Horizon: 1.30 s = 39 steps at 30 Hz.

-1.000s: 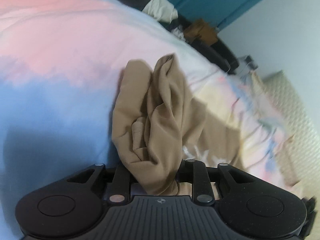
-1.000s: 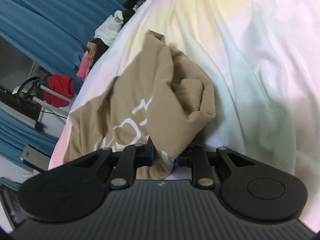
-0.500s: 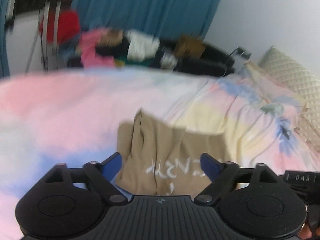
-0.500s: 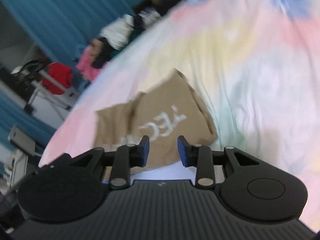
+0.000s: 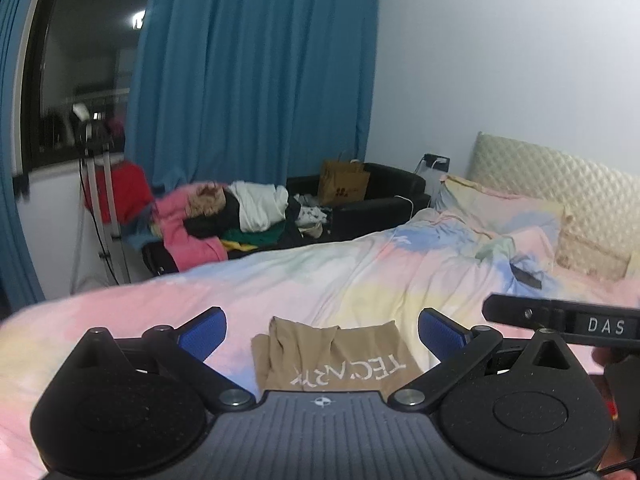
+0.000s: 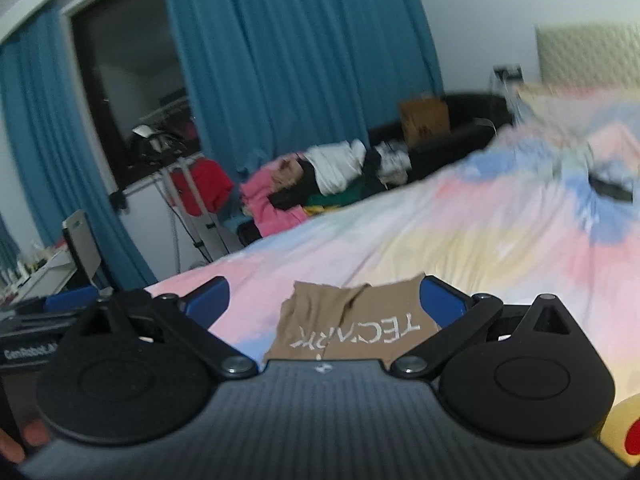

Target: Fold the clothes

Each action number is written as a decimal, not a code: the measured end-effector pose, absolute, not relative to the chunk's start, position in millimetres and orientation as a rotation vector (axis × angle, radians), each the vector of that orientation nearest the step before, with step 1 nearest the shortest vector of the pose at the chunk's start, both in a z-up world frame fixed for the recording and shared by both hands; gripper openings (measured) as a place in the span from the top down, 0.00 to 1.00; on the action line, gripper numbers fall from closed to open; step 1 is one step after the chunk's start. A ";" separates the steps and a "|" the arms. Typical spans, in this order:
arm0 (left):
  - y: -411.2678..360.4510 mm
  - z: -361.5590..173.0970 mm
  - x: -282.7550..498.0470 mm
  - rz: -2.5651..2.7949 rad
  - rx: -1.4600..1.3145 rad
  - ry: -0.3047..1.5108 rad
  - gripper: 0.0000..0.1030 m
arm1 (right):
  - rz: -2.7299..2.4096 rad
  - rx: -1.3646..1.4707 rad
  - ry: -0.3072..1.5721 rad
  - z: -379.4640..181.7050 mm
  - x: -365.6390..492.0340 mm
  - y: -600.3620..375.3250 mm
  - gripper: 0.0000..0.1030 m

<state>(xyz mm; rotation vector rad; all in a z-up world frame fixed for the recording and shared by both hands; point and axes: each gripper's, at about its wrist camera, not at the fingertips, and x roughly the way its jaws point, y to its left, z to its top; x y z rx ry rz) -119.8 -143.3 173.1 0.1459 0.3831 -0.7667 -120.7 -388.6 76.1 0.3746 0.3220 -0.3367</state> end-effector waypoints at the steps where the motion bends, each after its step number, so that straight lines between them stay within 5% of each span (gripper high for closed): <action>1: -139.0 173.0 -127.8 -0.765 0.152 0.376 0.00 | -0.331 0.354 0.310 78.6 -126.4 -381.9 0.00; 39: -45.4 56.8 -143.8 -0.616 0.074 0.347 0.00 | -0.423 0.183 0.250 -39.3 -122.4 -304.7 0.00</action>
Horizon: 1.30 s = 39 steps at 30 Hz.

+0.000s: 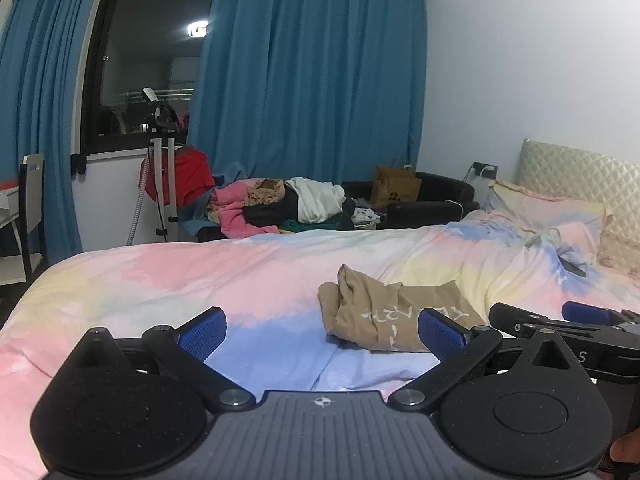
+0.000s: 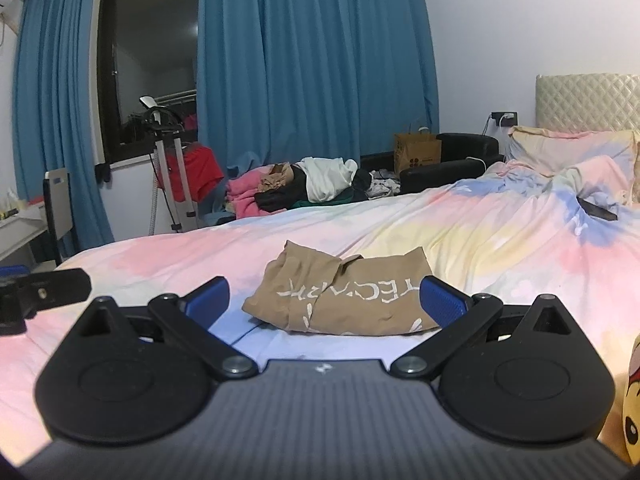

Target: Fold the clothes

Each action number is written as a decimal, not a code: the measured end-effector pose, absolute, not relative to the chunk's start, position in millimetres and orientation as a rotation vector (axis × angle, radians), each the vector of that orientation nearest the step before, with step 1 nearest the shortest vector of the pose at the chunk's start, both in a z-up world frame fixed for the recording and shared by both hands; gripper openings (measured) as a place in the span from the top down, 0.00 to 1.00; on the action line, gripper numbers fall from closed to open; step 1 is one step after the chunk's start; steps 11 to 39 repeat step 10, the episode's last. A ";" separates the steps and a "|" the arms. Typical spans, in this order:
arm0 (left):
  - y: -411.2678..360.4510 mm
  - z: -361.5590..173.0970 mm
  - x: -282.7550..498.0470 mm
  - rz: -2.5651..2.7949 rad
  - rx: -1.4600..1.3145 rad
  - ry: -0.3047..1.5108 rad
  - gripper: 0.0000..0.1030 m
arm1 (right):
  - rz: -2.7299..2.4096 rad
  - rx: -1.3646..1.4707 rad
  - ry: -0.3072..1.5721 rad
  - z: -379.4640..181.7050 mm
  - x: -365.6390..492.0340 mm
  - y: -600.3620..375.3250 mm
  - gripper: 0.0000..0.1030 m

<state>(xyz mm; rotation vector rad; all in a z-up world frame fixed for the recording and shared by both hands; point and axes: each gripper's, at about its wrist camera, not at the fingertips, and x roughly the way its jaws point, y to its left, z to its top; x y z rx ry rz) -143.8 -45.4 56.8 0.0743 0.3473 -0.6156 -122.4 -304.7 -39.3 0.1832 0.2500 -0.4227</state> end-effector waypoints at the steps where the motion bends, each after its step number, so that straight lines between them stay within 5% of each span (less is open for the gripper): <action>1: -45.6 55.6 -143.7 -0.613 0.075 0.350 0.00 | -0.423 0.184 0.252 -39.8 -122.3 -304.7 0.00; 39: -47.2 48.8 -144.9 -0.612 0.088 0.359 0.00 | -0.436 0.169 0.257 -41.2 -122.2 -300.9 0.00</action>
